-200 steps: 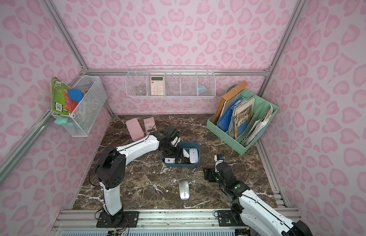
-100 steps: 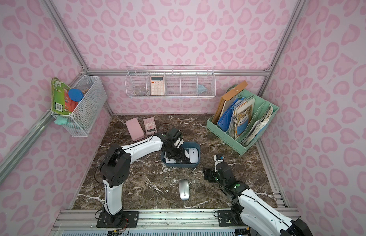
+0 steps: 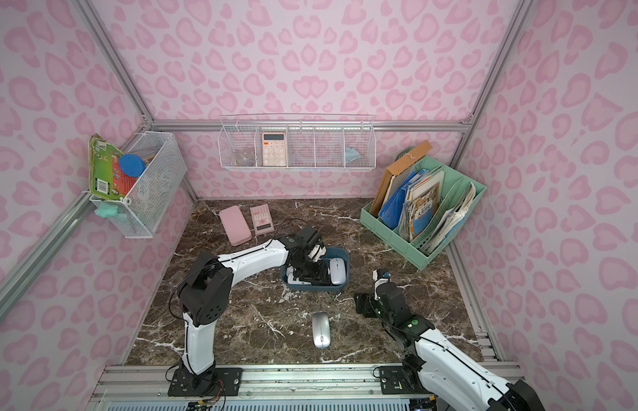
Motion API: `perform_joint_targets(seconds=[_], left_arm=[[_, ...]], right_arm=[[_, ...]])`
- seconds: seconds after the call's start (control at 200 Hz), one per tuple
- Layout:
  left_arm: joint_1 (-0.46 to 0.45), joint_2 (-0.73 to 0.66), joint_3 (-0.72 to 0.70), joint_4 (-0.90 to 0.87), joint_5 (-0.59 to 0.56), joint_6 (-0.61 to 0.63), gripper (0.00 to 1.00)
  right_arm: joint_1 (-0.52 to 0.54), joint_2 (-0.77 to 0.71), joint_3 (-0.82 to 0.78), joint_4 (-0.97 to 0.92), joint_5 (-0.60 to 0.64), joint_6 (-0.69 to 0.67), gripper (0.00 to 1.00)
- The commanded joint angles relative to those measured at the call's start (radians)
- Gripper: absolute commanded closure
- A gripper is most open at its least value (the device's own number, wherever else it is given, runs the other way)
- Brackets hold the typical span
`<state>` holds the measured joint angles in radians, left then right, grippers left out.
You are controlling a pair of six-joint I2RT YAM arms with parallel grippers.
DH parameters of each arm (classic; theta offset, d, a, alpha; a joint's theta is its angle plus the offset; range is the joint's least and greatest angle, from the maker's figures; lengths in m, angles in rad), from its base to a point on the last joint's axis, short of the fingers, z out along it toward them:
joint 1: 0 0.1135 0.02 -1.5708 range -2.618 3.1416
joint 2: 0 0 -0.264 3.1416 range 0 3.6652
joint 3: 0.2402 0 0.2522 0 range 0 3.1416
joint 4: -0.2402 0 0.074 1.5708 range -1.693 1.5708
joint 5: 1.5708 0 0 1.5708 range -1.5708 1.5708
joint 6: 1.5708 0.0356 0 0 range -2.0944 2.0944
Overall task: Take out the mouse from the storage box
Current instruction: Pick up the mouse from the storage box.
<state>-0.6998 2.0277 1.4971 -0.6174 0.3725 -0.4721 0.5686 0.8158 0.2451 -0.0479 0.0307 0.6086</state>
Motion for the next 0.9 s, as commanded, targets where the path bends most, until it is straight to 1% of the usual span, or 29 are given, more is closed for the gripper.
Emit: perform_joint_targets(seconds=[0.0, 0.035, 0.125, 0.26, 0.425, 0.445, 0.59, 0.715, 0.8, 0.895], left_arm=[[-0.004, 0.008, 0.008, 0.012, 0.008, -0.016, 0.49], [-0.003, 0.007, 0.007, 0.014, 0.005, -0.019, 0.50], [-0.004, -0.001, 0.003, 0.025, 0.001, -0.028, 0.58], [-0.004, -0.029, -0.017, 0.043, -0.036, -0.043, 0.62], [-0.004, -0.079, -0.037, 0.084, -0.056, -0.063, 0.62], [-0.004, -0.086, -0.065, 0.087, -0.059, -0.066, 0.62], [-0.004, -0.152, -0.121, 0.134, -0.082, -0.090, 0.62], [-0.003, -0.236, -0.184, 0.168, -0.118, -0.115, 0.62], [-0.004, -0.310, -0.230, 0.176, -0.151, -0.124, 0.62], [-0.004, -0.399, -0.294, 0.202, -0.163, -0.133, 0.63]], right_arm=[[0.001, 0.000, 0.006, 0.029, 0.004, -0.001, 0.18], [0.001, 0.000, 0.007, 0.029, 0.004, -0.002, 0.18], [0.001, -0.001, 0.006, 0.029, 0.004, -0.001, 0.18], [0.001, -0.001, 0.005, 0.029, 0.004, -0.002, 0.18], [0.001, -0.001, 0.005, 0.029, 0.007, -0.002, 0.18], [0.001, -0.001, 0.005, 0.029, 0.007, -0.002, 0.18], [0.001, 0.006, 0.009, 0.029, 0.007, -0.002, 0.18], [0.000, 0.013, 0.011, 0.029, 0.007, -0.001, 0.18], [0.001, 0.015, 0.011, 0.031, 0.009, 0.000, 0.18], [0.001, 0.028, 0.016, 0.037, 0.011, -0.003, 0.18]])
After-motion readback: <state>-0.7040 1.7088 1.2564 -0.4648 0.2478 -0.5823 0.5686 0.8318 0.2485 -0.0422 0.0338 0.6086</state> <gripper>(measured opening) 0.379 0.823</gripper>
